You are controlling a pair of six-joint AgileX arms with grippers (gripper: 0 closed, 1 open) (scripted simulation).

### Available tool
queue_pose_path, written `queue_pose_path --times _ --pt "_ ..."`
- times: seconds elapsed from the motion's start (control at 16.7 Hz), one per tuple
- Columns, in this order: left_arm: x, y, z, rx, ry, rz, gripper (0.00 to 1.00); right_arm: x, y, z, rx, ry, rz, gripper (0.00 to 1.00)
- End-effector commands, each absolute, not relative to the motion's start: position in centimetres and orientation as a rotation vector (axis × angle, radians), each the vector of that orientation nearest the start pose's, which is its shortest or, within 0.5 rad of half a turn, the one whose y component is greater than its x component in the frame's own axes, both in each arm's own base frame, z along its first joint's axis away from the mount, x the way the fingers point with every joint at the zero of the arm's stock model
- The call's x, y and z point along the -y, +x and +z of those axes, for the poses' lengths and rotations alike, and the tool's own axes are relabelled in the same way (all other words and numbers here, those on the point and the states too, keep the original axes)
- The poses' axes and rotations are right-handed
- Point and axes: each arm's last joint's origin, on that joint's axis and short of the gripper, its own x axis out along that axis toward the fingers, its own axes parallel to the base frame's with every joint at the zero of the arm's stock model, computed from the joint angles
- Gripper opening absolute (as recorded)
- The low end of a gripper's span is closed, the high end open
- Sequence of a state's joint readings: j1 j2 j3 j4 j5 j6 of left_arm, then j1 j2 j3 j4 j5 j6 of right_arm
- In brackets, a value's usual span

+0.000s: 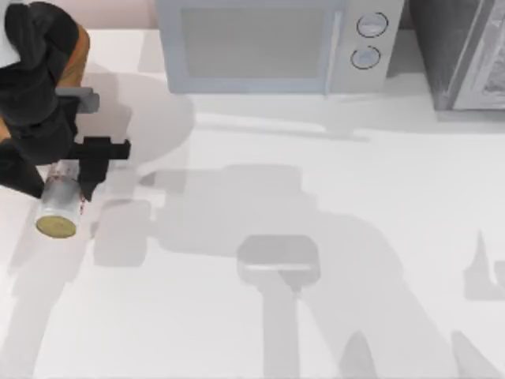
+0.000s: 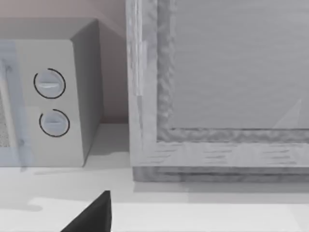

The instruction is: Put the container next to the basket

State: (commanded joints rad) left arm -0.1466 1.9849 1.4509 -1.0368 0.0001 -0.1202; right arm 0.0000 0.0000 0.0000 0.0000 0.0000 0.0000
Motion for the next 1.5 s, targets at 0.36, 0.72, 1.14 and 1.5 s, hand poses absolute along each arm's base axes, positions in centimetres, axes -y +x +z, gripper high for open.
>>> queue_pose_path --times 0.36,0.72,1.14,1.5 --pt "5.1 37.0 16.9 -1.571 0.017 -0.015 0.90 0.1 10.6 16.0 0.000 0.000 0.000 1.00" --pt "5.1 37.0 16.9 -1.571 0.017 -0.015 1.00 0.1 10.6 16.0 0.000 0.000 0.000 1.00" --pt "6.0 36.3 16.2 -1.606 0.048 -0.024 1.00 0.1 10.6 16.0 0.000 0.000 0.000 1.00" --pt "9.3 33.6 12.6 -1.788 0.193 -0.047 1.00 0.1 10.6 16.0 0.000 0.000 0.000 1.00"
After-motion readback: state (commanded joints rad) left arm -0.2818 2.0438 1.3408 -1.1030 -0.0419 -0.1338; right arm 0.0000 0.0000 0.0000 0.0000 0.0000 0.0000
